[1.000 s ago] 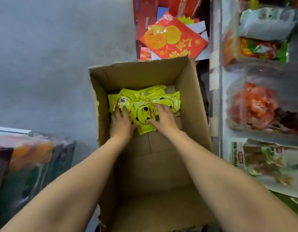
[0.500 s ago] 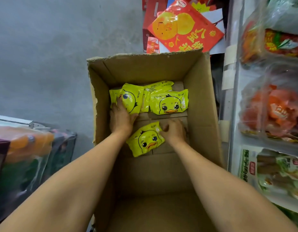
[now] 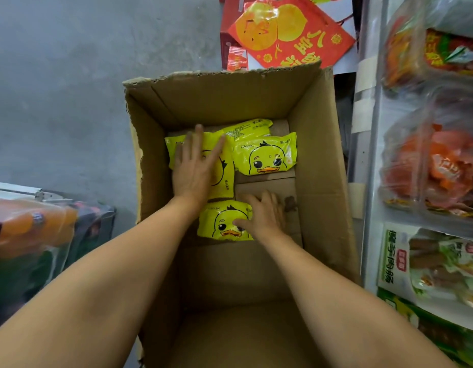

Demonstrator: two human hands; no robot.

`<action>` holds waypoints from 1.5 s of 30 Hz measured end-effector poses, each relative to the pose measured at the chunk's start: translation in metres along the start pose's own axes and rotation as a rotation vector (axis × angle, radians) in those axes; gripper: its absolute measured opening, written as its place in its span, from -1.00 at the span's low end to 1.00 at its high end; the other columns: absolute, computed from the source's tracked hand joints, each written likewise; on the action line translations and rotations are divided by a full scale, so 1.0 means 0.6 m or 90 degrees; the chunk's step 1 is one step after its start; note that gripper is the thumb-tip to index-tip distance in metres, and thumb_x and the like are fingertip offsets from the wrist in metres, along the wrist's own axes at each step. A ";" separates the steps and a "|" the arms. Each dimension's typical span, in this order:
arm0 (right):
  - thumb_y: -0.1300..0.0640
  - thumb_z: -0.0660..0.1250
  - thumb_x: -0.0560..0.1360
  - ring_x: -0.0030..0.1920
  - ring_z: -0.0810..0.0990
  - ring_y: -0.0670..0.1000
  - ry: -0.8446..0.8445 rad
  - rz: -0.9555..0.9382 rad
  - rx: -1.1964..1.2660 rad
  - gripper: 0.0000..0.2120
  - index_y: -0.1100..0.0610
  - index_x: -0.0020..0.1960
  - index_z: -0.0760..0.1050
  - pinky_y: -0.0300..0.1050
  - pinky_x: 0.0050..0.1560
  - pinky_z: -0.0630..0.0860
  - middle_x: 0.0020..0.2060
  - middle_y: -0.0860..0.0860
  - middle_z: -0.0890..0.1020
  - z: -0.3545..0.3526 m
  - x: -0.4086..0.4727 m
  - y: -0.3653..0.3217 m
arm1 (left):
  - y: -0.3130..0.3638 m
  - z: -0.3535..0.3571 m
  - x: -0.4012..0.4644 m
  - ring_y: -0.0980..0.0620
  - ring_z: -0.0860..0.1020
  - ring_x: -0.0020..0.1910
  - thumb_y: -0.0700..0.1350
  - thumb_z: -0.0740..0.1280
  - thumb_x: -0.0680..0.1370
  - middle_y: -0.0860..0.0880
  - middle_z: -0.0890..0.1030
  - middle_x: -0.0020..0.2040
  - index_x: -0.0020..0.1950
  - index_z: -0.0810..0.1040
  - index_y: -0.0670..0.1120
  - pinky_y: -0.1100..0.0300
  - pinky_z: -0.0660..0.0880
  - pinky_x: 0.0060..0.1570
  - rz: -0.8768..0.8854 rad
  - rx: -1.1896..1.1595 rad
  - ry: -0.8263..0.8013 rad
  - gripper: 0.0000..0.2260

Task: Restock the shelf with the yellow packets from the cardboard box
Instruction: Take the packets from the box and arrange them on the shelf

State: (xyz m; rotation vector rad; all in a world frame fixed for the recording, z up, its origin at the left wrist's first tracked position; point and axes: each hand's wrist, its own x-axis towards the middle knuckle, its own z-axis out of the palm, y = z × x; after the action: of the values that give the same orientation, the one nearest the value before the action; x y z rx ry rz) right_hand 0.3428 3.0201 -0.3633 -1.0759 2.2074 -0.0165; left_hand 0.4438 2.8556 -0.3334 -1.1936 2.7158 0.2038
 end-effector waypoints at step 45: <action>0.22 0.43 0.49 -0.09 0.71 0.24 0.692 0.231 1.141 -0.81 0.19 0.10 0.61 0.30 -0.05 0.62 -0.06 0.20 0.72 -0.168 -1.036 -0.204 | 0.045 -0.650 -0.736 -0.11 0.69 -0.04 -0.26 0.35 0.42 -0.21 0.67 0.08 0.17 0.56 -0.23 -0.02 0.64 -0.05 0.247 -0.882 -0.656 -0.68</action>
State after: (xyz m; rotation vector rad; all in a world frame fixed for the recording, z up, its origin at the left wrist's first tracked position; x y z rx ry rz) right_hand 0.6392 3.3495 0.1005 0.5229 1.8386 -2.2614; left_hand 0.6799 3.1154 0.1405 -0.3312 1.5726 2.1944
